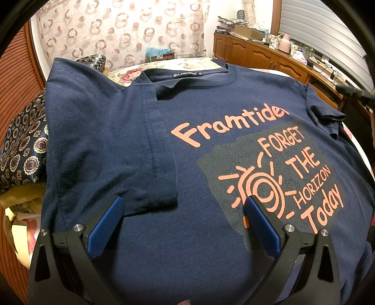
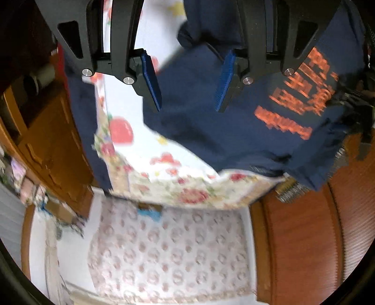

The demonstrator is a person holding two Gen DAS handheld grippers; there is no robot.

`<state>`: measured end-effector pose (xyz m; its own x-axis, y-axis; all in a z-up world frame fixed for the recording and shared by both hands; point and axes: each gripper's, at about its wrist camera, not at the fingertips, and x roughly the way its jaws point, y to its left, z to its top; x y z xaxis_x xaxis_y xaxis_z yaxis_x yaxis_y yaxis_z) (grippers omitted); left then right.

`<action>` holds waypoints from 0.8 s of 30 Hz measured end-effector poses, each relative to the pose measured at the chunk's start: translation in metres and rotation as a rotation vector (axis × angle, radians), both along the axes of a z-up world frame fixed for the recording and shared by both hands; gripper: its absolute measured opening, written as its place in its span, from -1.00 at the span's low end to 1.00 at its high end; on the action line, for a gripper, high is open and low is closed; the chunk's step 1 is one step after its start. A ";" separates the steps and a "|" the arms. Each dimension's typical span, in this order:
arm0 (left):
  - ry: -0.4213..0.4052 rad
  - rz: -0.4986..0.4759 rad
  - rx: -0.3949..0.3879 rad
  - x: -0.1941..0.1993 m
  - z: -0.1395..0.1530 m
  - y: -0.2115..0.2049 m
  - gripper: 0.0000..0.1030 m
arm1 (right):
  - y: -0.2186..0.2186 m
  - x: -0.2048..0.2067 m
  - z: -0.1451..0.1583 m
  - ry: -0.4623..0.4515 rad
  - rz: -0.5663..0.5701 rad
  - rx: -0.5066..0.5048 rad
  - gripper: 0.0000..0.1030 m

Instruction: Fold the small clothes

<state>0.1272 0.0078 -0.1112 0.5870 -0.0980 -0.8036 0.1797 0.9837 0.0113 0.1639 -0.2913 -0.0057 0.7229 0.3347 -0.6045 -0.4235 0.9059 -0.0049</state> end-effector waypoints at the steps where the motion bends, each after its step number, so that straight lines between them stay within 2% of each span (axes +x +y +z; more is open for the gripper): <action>1: 0.000 0.000 0.000 0.000 0.000 0.000 0.99 | -0.001 0.002 -0.006 0.024 -0.003 0.001 -0.05; 6: 0.000 0.000 0.000 0.000 0.000 0.000 0.99 | -0.009 0.008 -0.038 0.130 -0.022 0.052 -0.05; 9: 0.000 0.001 0.000 0.000 0.000 0.000 0.99 | -0.010 0.022 -0.043 0.204 -0.034 0.099 -0.05; 11: 0.000 0.001 0.000 0.000 0.000 0.000 0.99 | -0.007 0.032 -0.041 0.216 -0.055 0.092 -0.06; 13: 0.000 0.001 0.000 0.000 0.000 0.000 0.99 | 0.000 0.037 -0.034 0.201 -0.038 0.102 -0.49; 14: 0.000 0.001 0.000 0.000 0.000 0.000 0.99 | 0.006 0.036 -0.030 0.198 -0.031 0.094 -0.77; 15: 0.000 0.001 0.000 0.000 0.000 0.000 0.99 | 0.010 0.037 -0.027 0.187 -0.023 0.084 -0.88; 17: 0.000 0.001 0.000 -0.001 0.000 0.000 0.99 | 0.020 0.037 -0.020 0.155 0.005 0.072 -0.94; 24: 0.000 0.002 0.000 -0.001 0.000 0.000 0.99 | 0.065 0.045 0.007 0.078 0.100 0.045 -0.95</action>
<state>0.1265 0.0080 -0.1115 0.5870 -0.0972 -0.8037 0.1778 0.9840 0.0109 0.2085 -0.2266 0.0015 0.6357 0.4309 -0.6405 -0.5091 0.8577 0.0717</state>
